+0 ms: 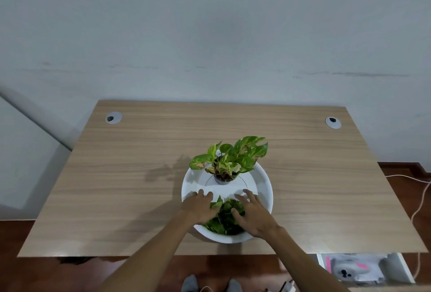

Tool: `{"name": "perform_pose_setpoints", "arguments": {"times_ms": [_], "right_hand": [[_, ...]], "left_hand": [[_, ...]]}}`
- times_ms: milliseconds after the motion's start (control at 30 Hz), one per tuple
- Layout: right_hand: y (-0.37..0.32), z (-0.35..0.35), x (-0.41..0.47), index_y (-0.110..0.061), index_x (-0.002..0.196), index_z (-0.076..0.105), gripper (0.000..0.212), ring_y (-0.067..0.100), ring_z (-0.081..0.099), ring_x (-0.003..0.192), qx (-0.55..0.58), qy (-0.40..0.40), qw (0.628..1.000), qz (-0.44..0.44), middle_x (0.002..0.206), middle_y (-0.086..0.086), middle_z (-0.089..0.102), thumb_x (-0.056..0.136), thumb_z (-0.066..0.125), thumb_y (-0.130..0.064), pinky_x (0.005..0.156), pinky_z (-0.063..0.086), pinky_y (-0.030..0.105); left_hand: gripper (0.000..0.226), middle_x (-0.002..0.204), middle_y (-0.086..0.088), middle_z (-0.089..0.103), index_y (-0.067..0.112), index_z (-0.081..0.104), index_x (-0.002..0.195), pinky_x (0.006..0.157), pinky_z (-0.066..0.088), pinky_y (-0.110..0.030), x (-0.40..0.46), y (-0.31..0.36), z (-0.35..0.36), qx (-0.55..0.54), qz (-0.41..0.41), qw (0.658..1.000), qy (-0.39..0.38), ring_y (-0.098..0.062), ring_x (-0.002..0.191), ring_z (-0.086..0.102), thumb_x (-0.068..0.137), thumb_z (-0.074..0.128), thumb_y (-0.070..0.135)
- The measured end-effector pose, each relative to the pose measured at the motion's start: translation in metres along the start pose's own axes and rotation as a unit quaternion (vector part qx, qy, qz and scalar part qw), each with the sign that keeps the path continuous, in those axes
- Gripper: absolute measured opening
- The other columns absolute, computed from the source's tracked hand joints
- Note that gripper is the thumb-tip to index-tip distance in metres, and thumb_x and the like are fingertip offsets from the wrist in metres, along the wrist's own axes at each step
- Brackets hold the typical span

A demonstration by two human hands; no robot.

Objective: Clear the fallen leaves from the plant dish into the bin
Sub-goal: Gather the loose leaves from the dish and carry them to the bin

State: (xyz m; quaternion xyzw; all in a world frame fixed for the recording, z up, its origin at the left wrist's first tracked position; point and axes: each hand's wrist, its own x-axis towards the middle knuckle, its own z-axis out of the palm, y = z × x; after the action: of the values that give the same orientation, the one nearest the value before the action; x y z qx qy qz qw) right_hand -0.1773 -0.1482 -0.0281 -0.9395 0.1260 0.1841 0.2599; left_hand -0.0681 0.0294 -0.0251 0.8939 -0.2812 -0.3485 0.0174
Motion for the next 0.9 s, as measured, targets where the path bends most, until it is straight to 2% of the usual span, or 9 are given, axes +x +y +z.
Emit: {"name": "perform_pose_setpoints", "arguments": {"times_ms": [233,333,400,433,500,567,600,733,900], "right_hand": [[-0.014,0.024,-0.012,-0.022,0.135,0.047,0.045,0.028,0.038,0.124,-0.012,0.004,1.0,0.005,0.132,0.008,0.043,0.095,0.044,-0.042,0.101,0.043,0.041],[-0.023,0.027,-0.016,-0.019,0.13,0.051,0.037,0.03,0.041,0.121,0.035,-0.008,0.999,-0.005,0.128,0.009,0.046,0.096,0.046,-0.034,0.102,0.04,0.04],[-0.024,0.027,-0.018,-0.022,0.125,0.054,0.036,0.03,0.043,0.121,0.058,-0.011,0.998,-0.006,0.126,0.007,0.048,0.093,0.047,-0.038,0.102,0.041,0.04],[-0.024,0.026,-0.018,-0.024,0.125,0.054,0.038,0.028,0.044,0.122,0.062,-0.009,0.998,-0.003,0.127,0.006,0.047,0.092,0.048,-0.041,0.101,0.042,0.04],[-0.021,0.019,-0.018,-0.026,0.134,0.051,0.048,0.025,0.042,0.125,0.049,0.013,0.999,0.006,0.133,0.003,0.044,0.09,0.048,-0.045,0.101,0.044,0.039],[-0.017,0.011,-0.014,-0.025,0.141,0.047,0.057,0.023,0.039,0.13,0.021,0.046,0.999,0.011,0.14,0.001,0.042,0.089,0.047,-0.049,0.104,0.042,0.038],[-0.015,0.008,-0.012,-0.023,0.143,0.044,0.061,0.022,0.037,0.133,0.008,0.055,0.998,0.012,0.143,0.0,0.04,0.089,0.045,-0.05,0.106,0.04,0.039],[-0.012,0.011,-0.007,-0.018,0.147,0.036,0.064,0.024,0.028,0.142,-0.046,0.002,0.998,-0.036,0.155,0.003,0.033,0.092,0.038,-0.049,0.113,0.034,0.043],[-0.02,0.024,-0.023,-0.018,0.14,0.042,0.051,0.025,0.042,0.132,-0.068,-0.039,0.992,-0.104,0.143,0.005,0.048,0.097,0.034,-0.043,0.108,0.04,0.039]], "left_hand": [[0.065,0.133,-0.018,0.043,0.009,0.034,0.139,0.087,0.043,-0.04,-0.004,0.022,0.006,-0.101,-0.038,0.991,-0.083,-0.037,0.119,0.049,0.087,0.046,0.047],[0.04,0.094,-0.012,0.054,0.006,0.053,0.102,0.063,0.04,-0.033,-0.006,0.02,0.008,-0.185,-0.033,0.978,-0.095,-0.033,0.093,0.059,0.078,0.054,0.038],[0.024,0.071,-0.004,0.047,0.015,0.046,0.072,0.052,0.035,-0.028,-0.009,0.016,0.006,-0.218,-0.025,0.971,-0.097,-0.026,0.072,0.052,0.074,0.06,0.035],[0.027,0.069,-0.001,0.046,0.018,0.043,0.069,0.051,0.035,-0.026,-0.011,0.014,0.004,-0.232,-0.023,0.967,-0.098,-0.023,0.07,0.049,0.074,0.064,0.034],[0.029,0.085,-0.001,0.054,0.021,0.051,0.086,0.057,0.041,-0.025,-0.013,0.009,0.001,-0.261,-0.03,0.96,-0.092,-0.02,0.079,0.051,0.074,0.072,0.037],[0.063,0.119,-0.006,0.054,0.017,0.047,0.123,0.071,0.047,-0.028,-0.012,0.002,0.001,-0.26,-0.026,0.963,-0.067,-0.021,0.098,0.055,0.073,0.076,0.04],[0.072,0.127,-0.007,0.051,0.015,0.042,0.132,0.079,0.048,-0.03,-0.012,0.001,0.002,-0.247,-0.022,0.968,-0.049,-0.022,0.106,0.055,0.073,0.076,0.04],[0.067,0.132,-0.01,0.047,0.013,0.04,0.138,0.092,0.047,-0.035,-0.013,0.003,0.012,-0.23,-0.011,0.973,0.005,-0.024,0.115,0.053,0.081,0.068,0.036],[0.056,0.132,-0.013,0.052,0.012,0.042,0.137,0.09,0.048,-0.036,-0.013,0.001,0.018,-0.241,0.002,0.97,0.02,-0.026,0.115,0.055,0.088,0.054,0.036]]}}
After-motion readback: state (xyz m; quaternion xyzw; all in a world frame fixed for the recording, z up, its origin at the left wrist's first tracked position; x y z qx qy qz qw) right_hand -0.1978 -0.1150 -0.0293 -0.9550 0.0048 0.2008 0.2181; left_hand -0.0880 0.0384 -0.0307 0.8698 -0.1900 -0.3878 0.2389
